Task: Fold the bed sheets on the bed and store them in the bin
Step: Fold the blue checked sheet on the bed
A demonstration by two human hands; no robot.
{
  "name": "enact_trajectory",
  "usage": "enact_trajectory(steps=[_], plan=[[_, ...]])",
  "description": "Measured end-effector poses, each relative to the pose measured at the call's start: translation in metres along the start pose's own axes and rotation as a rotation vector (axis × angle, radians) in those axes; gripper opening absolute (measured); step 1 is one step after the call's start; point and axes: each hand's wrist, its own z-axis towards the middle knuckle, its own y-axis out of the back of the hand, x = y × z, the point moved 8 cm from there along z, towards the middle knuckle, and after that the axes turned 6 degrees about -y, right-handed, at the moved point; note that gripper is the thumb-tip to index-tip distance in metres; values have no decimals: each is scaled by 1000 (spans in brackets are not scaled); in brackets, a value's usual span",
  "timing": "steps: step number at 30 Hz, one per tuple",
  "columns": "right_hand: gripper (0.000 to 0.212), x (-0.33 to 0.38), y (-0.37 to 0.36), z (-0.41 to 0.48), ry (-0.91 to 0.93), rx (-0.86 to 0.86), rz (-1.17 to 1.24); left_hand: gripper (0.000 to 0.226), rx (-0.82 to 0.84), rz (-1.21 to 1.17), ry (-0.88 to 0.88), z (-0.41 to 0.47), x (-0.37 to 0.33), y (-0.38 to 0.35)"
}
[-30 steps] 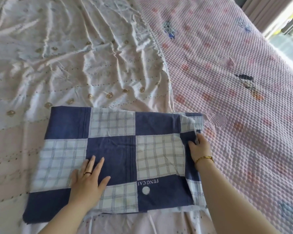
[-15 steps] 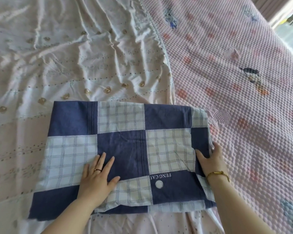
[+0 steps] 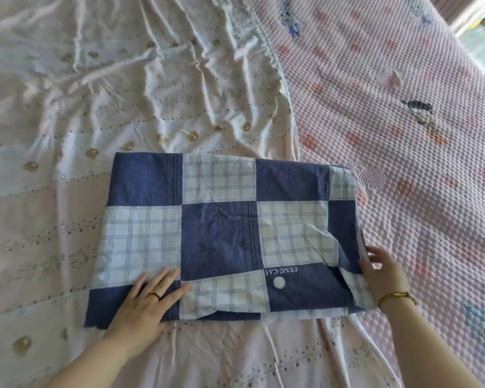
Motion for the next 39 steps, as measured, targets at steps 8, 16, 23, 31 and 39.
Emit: enact_trajectory(steps=[8, 16, 23, 31, 39], plan=[[22, 0, -2, -23, -1, 17, -39, 149, -4, 180, 29, -3, 13, -6], [22, -22, 35, -26, -42, -129, 36, 118, -9, 160, 4, -4, 5, 5], [10, -11, 1, -31, -1, 44, -217, 117, 13, 169, -7, -2, 4, 2], [25, -8, 18, -29, -14, -154, -253, 145, 16, 73, 43, -7, 13, -2], [54, 42, -24, -59, 237, -282, -387, 55, -433, -303, 720, -54, 68, 37]])
